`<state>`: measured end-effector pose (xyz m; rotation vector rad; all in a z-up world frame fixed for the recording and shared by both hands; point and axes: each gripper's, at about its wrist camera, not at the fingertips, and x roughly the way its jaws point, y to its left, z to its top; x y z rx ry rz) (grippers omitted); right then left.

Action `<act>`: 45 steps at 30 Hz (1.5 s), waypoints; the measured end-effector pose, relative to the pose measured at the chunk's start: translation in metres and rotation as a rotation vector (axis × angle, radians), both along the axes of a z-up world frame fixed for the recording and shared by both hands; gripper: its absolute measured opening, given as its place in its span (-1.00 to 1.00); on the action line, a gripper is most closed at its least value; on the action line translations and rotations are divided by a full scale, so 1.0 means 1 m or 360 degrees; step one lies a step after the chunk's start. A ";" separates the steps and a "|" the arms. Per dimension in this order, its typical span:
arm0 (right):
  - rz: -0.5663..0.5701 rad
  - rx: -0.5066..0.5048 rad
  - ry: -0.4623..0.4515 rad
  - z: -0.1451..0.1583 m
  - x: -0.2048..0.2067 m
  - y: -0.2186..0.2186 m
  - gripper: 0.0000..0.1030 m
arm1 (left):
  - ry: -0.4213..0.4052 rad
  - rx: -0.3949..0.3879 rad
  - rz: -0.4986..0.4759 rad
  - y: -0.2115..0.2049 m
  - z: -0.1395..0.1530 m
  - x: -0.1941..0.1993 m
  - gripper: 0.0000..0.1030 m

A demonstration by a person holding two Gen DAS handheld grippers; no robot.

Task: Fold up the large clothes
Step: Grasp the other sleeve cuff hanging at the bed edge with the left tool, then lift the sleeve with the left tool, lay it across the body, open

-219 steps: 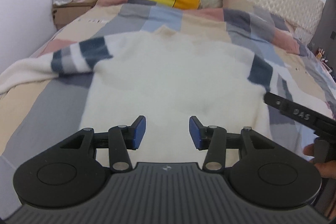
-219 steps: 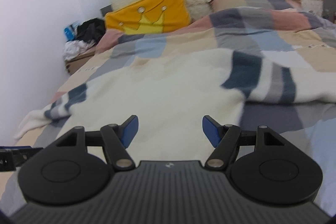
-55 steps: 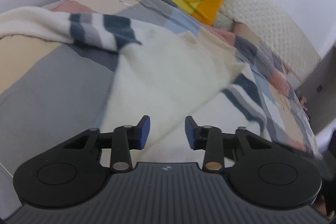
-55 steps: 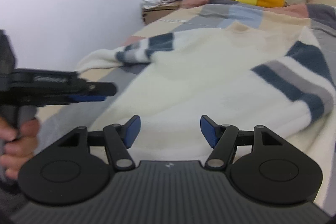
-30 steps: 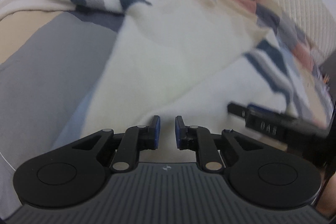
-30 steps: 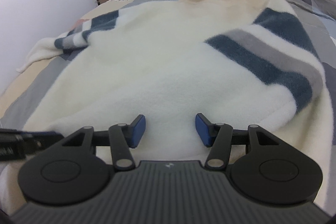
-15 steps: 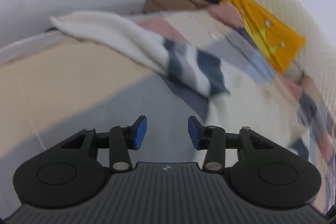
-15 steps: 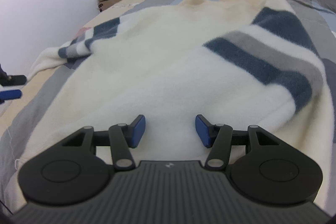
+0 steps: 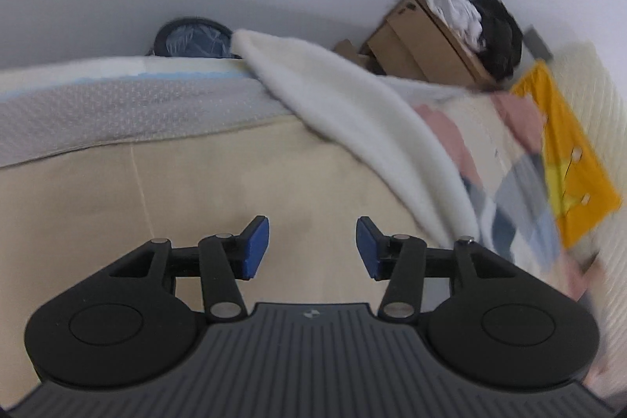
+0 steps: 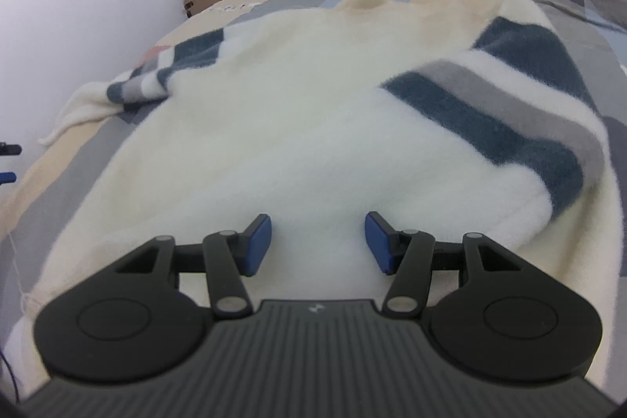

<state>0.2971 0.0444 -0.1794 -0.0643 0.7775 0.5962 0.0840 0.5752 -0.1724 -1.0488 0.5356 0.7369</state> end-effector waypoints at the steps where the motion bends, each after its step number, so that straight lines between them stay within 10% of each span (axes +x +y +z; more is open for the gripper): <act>1: -0.0002 -0.0010 -0.0001 0.000 0.000 0.002 0.13 | -0.0030 -0.0015 0.0019 0.009 -0.006 -0.001 0.08; 17: -0.0062 -0.0207 -0.0079 -0.005 0.006 0.044 0.14 | -0.0432 -0.0207 0.0345 0.138 -0.086 0.045 0.08; 29: -0.0177 -0.0221 -0.0065 -0.006 0.004 0.051 0.14 | -0.0308 -0.0183 0.0370 0.176 -0.095 0.104 0.02; 34: -0.0162 -0.0215 -0.0059 -0.005 0.005 0.050 0.14 | -0.0077 -0.0077 0.0431 0.186 -0.091 0.113 -0.76; 45: -0.0134 -0.0191 -0.0062 -0.003 0.002 0.044 0.14 | 0.0115 0.0457 0.0144 0.162 0.018 0.146 -0.80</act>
